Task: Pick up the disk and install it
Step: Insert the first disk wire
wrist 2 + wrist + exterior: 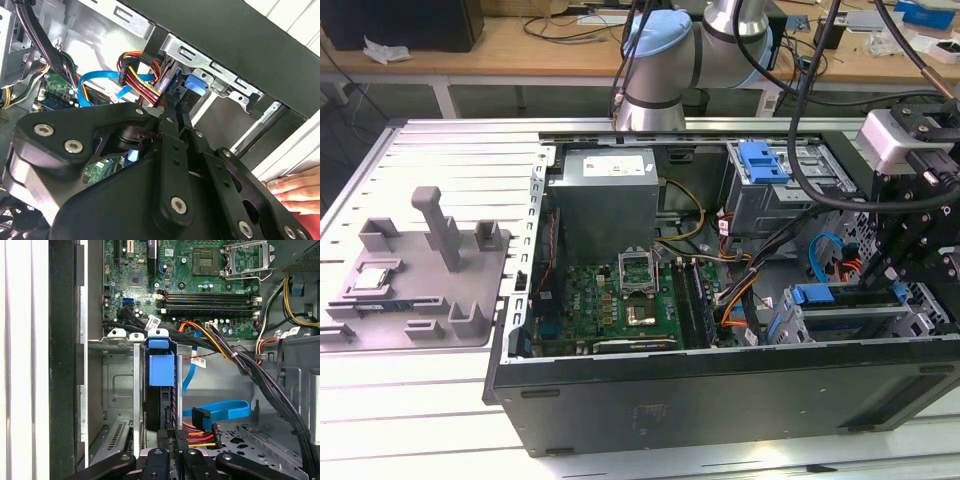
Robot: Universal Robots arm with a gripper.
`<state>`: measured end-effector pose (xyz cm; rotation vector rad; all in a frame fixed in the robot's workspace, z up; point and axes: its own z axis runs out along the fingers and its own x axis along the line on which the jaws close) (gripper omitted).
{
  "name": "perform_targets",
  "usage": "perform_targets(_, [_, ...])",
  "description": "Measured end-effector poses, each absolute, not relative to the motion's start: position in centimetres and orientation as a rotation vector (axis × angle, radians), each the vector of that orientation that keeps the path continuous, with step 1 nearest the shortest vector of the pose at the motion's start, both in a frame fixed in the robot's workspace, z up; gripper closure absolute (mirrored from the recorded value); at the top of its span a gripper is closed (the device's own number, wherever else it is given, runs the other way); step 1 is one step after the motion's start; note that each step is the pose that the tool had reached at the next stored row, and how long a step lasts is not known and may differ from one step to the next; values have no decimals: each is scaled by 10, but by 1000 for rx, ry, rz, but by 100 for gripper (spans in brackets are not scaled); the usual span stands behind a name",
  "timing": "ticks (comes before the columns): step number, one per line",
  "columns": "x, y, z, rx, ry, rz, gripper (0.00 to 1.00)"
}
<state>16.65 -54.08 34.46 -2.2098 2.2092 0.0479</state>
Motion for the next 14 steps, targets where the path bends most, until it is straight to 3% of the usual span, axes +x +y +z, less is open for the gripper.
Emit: perform_targets(14, [167,-542,342,-2210,2209,48,84])
